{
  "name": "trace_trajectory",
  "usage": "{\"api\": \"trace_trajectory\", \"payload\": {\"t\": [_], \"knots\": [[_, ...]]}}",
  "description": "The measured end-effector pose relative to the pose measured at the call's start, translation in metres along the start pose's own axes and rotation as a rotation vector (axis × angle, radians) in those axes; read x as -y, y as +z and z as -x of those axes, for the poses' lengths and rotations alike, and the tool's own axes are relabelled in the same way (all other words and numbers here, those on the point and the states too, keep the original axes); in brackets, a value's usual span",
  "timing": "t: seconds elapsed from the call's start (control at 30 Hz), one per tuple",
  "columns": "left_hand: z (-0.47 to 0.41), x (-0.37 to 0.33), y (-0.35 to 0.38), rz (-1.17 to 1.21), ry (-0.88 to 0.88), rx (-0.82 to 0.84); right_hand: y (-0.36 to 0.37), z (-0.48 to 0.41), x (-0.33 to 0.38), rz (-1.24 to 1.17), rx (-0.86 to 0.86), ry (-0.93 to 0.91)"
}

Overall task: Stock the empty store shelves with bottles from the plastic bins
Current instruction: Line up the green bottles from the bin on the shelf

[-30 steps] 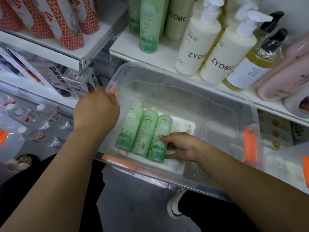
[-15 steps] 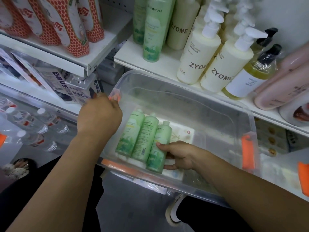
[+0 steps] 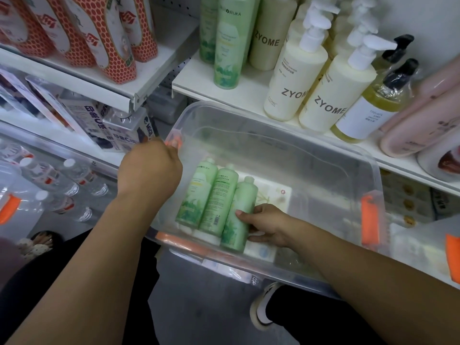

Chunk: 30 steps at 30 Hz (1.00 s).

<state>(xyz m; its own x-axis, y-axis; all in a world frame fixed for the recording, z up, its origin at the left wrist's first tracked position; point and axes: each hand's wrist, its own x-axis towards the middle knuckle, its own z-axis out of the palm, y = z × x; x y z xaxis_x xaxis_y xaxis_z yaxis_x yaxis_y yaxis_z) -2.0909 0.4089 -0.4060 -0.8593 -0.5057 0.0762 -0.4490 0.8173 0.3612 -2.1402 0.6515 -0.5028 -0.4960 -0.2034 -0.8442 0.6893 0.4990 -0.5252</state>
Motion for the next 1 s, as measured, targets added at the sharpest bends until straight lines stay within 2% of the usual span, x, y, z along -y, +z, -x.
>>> {"api": "trace_trajectory", "payload": {"t": [0.1,0.3,0.43,0.57,0.6,0.67,0.8,1.0], "knots": [[0.001,-0.001,-0.004,0.027,-0.021,0.018,0.003,0.004,0.000,0.007,-0.019,-0.020],[0.002,0.000,-0.008,0.132,-0.062,0.073,-0.004,0.023,0.019,-0.161,0.061,-0.090],[-0.002,0.004,-0.007,0.253,-0.138,0.114,-0.011,0.058,0.033,-0.387,0.301,-0.229],[-0.004,0.008,-0.015,0.536,-0.297,0.172,-0.020,0.090,0.049,-0.556,0.601,-0.405],[-0.005,0.010,-0.019,0.607,-0.349,0.168,-0.018,0.097,0.057,-0.577,0.597,-0.423],[-0.006,0.011,-0.026,0.674,-0.398,0.147,-0.012,0.111,0.076,-0.559,0.463,-0.462],[-0.008,0.014,-0.030,0.766,-0.397,0.100,0.004,0.129,0.115,-0.363,0.218,-0.596],[-0.011,0.015,-0.038,0.834,-0.396,0.037,0.031,0.155,0.195,-0.209,0.124,-0.776]]}}
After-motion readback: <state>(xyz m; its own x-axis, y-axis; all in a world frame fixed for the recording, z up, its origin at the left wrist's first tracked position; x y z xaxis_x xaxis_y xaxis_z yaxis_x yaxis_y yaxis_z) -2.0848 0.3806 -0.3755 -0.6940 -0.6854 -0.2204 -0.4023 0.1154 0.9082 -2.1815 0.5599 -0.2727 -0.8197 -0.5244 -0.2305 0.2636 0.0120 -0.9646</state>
